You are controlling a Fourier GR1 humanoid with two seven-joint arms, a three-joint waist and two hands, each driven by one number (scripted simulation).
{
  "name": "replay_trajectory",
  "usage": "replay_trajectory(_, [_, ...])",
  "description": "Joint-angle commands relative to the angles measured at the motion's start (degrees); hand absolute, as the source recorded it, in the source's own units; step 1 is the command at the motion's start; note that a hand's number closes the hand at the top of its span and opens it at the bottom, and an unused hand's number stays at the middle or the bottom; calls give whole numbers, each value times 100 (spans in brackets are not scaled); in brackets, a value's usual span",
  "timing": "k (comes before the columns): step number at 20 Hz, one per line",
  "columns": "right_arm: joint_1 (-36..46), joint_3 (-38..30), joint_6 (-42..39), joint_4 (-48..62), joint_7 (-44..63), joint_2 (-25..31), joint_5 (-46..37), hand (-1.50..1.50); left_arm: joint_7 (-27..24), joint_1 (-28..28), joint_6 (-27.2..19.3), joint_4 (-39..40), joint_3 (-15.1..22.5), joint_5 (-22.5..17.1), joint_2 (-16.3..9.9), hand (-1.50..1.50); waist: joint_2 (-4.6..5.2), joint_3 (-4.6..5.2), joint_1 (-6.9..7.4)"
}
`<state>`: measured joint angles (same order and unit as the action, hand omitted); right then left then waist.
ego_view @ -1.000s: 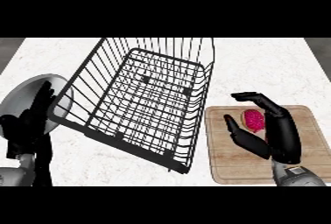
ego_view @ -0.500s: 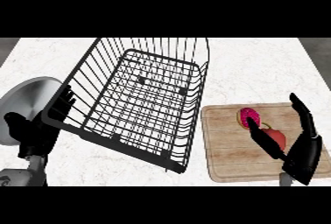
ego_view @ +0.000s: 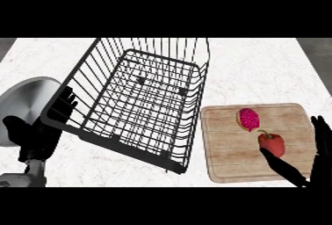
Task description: Pick the bell pepper from the cutting board and place it in the tiered basket
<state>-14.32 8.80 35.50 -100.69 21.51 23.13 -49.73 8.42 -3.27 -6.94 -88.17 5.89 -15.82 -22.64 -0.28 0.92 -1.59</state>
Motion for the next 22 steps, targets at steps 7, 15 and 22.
replay_trajectory(7, [118,875,-3617,-1563,3055,119,-968,-150,38,-67,266,21,62,-88,-24,0,44,-28,238])
replay_trajectory(15, [1596,1501,-4708,-947,4795,-1293,-2077,-150,29,31,324,-14,-101,-40,24,0,29,-88,219])
replay_trajectory(22, [1426,1135,-4530,-418,4618,-1652,-2424,-150,408,159,156,-518,-76,65,143,0,22,-93,187])
